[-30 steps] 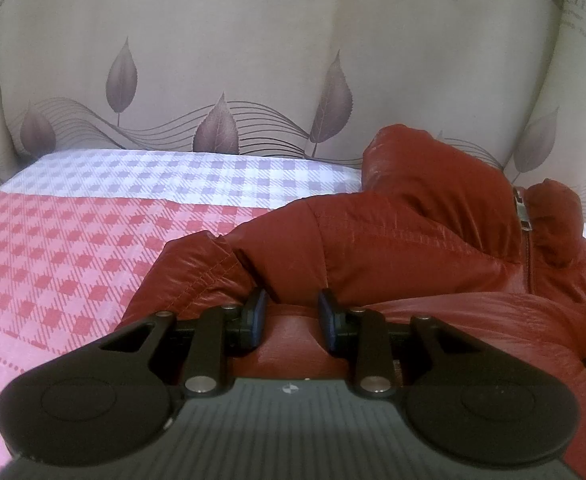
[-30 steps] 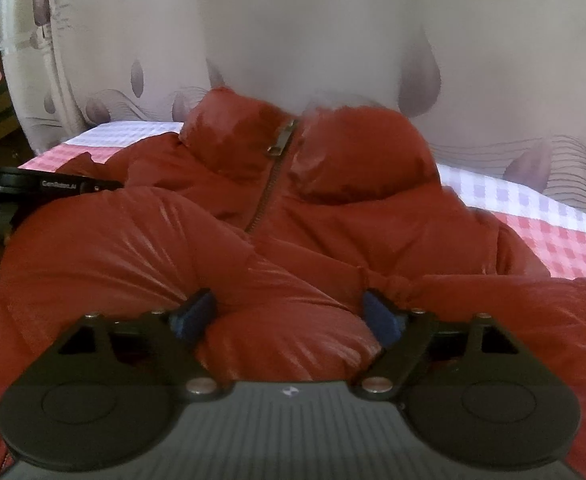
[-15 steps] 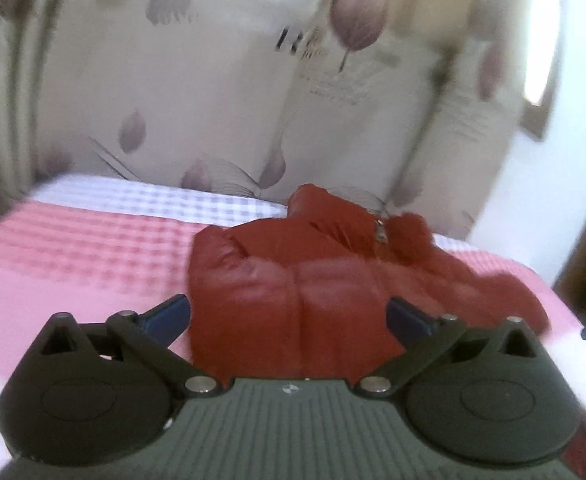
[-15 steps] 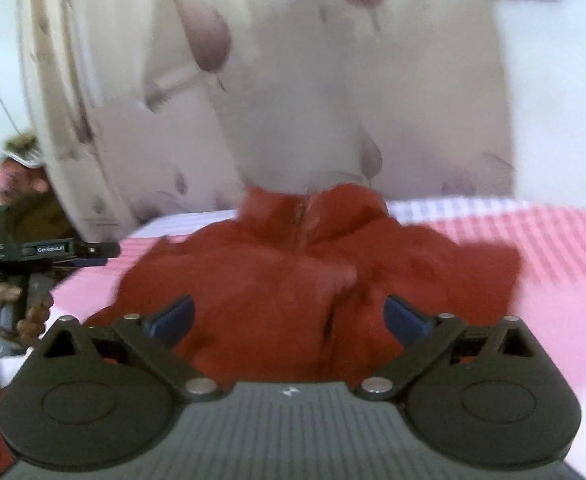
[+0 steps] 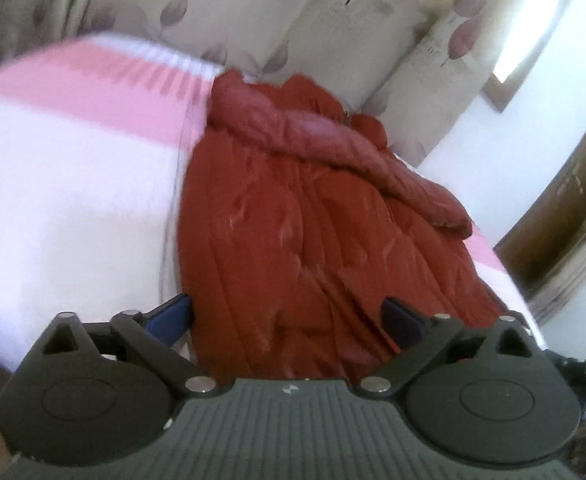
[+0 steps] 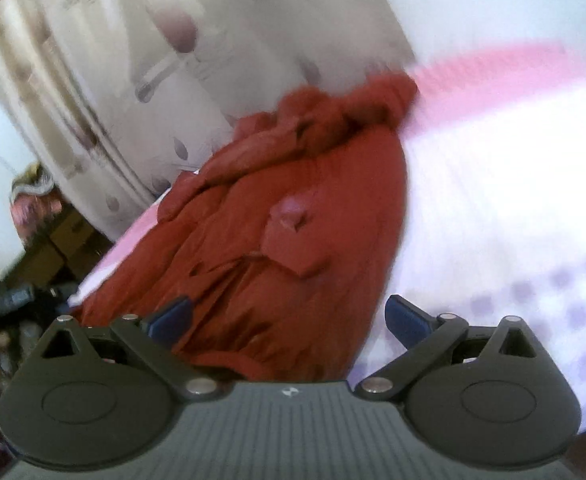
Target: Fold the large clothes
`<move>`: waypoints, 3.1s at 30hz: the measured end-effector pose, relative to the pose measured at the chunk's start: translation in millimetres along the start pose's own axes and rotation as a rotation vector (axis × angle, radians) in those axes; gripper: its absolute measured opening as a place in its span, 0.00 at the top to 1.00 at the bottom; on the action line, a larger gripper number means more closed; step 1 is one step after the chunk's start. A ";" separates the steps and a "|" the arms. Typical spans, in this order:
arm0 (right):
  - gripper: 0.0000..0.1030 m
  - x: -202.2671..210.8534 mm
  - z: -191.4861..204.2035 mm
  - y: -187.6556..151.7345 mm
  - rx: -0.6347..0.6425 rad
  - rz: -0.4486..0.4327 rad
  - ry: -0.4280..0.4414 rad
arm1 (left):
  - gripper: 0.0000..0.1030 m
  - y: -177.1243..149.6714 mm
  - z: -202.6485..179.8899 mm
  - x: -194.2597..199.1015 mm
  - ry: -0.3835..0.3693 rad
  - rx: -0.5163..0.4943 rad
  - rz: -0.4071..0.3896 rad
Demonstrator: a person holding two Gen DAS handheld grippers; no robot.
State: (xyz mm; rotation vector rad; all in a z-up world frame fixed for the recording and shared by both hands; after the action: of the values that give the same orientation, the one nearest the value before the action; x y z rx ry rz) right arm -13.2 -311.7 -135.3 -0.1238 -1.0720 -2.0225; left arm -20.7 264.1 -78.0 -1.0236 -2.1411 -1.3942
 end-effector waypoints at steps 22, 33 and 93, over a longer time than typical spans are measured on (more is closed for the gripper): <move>0.00 -17.7 1.3 -18.3 -0.005 -0.084 0.073 | 0.00 -11.3 -30.7 -18.2 0.167 -0.138 0.028; 0.00 -15.9 10.2 -38.5 0.052 -0.200 0.025 | 0.00 -15.1 -37.8 -21.1 0.217 -0.196 0.020; 0.69 43.2 9.5 -27.9 -0.309 -0.117 0.365 | 0.81 -12.4 -9.3 89.2 -0.188 0.111 -0.146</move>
State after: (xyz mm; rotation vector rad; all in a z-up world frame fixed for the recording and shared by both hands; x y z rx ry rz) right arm -63.8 -323.3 -128.7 0.1486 -0.5475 -2.1974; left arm -89.4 285.3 -23.0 -1.0095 -2.4441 -1.2689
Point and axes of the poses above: each gripper's, at about its wrist camera, not at the fingertips, and x roughly against the way its jaws point, z to its left, y to its top, the point moved 2 cm from there along -x, roughly the way its jaws point, and after that the axes turned 3 degrees about y, right-handed, at the moved point
